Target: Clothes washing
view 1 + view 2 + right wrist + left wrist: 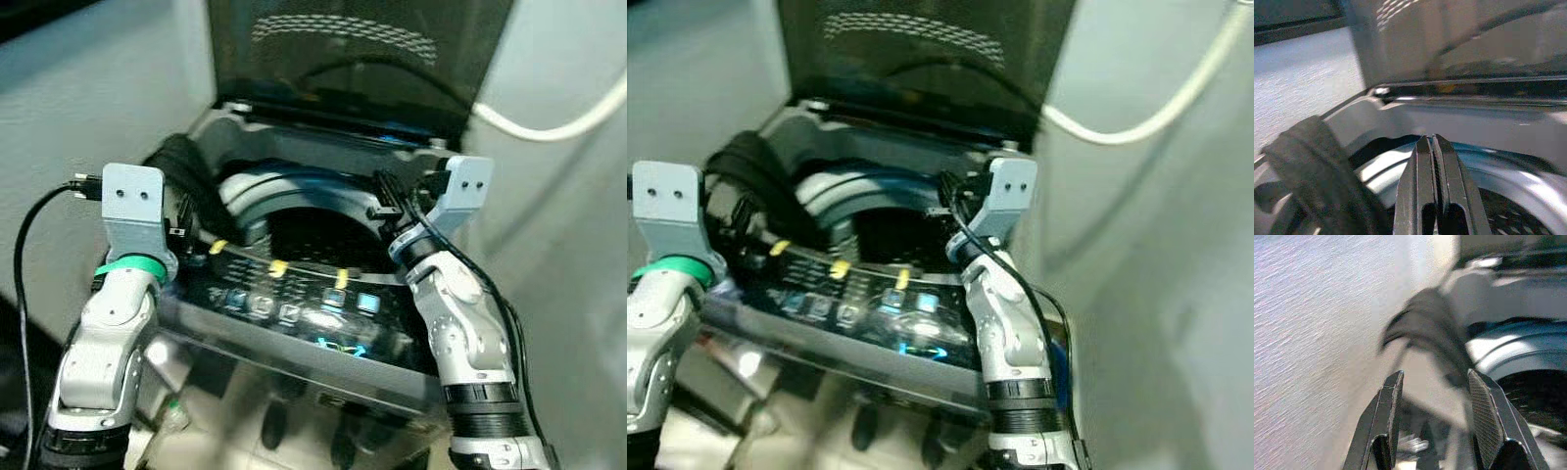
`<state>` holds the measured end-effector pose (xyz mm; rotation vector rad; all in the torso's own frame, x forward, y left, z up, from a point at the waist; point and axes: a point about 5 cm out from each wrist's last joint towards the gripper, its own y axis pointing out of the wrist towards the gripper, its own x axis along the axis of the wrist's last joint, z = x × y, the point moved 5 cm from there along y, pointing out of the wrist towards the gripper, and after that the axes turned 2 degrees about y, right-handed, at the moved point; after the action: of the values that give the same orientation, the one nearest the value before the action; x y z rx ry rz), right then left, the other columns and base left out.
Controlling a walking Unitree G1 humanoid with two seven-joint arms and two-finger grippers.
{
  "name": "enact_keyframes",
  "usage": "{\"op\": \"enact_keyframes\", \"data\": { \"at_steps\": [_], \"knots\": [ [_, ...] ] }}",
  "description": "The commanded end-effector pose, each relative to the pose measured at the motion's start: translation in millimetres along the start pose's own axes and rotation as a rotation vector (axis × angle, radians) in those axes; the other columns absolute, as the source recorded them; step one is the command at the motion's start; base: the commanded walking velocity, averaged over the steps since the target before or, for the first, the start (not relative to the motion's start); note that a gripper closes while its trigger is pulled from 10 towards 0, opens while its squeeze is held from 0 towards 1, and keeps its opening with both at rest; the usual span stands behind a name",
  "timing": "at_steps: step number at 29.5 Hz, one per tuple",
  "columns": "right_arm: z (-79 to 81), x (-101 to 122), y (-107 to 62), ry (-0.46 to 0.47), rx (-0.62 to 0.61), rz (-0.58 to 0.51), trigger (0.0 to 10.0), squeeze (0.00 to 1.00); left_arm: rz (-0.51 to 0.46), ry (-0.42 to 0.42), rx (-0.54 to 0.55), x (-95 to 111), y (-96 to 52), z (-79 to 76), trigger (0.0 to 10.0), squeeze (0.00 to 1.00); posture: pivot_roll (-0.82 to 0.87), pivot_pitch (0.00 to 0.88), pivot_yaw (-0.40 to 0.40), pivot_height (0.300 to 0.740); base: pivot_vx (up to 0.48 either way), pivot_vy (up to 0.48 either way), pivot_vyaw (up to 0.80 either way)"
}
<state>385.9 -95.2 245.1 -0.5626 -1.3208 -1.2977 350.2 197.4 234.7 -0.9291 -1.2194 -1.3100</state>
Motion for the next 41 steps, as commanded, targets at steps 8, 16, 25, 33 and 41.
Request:
{"op": "enact_keyframes", "data": {
  "at_steps": [8,16,25,33,41],
  "knots": [
    [-11.6,10.9,1.7,0.065,-0.07,-0.065,10.0,0.0,-0.055,0.046,-0.017,13.6,6.3,0.2,10.0,0.0,0.13,0.028,0.013,0.74,0.0,0.0,0.79],
    [-19.3,17.6,-1.3,0.059,-0.092,-0.089,10.0,0.0,-0.058,0.034,-0.006,12.7,5.4,3.0,10.0,0.0,0.12,0.018,0.029,0.74,0.0,0.0,0.79],
    [-24.8,19.1,-4.3,0.032,-0.102,-0.09,10.0,0.0,-0.019,0.012,-0.006,9.5,6.6,0.8,10.0,0.0,0.12,0.041,0.04,0.74,0.0,0.0,0.79],
    [-25.7,20.1,-2.4,0.027,-0.09,-0.087,10.0,0.0,-0.031,-0.016,-0.008,11.7,5.0,-2.6,10.0,0.0,0.13,0.052,0.029,0.74,0.0,0.0,0.79],
    [-26.3,19.5,-1.0,0.023,-0.071,-0.075,10.0,0.0,-0.025,-0.04,0.016,10.1,4.6,-2.6,10.0,0.0,0.12,0.054,0.02,0.74,0.0,0.0,0.79]
  ]
}}
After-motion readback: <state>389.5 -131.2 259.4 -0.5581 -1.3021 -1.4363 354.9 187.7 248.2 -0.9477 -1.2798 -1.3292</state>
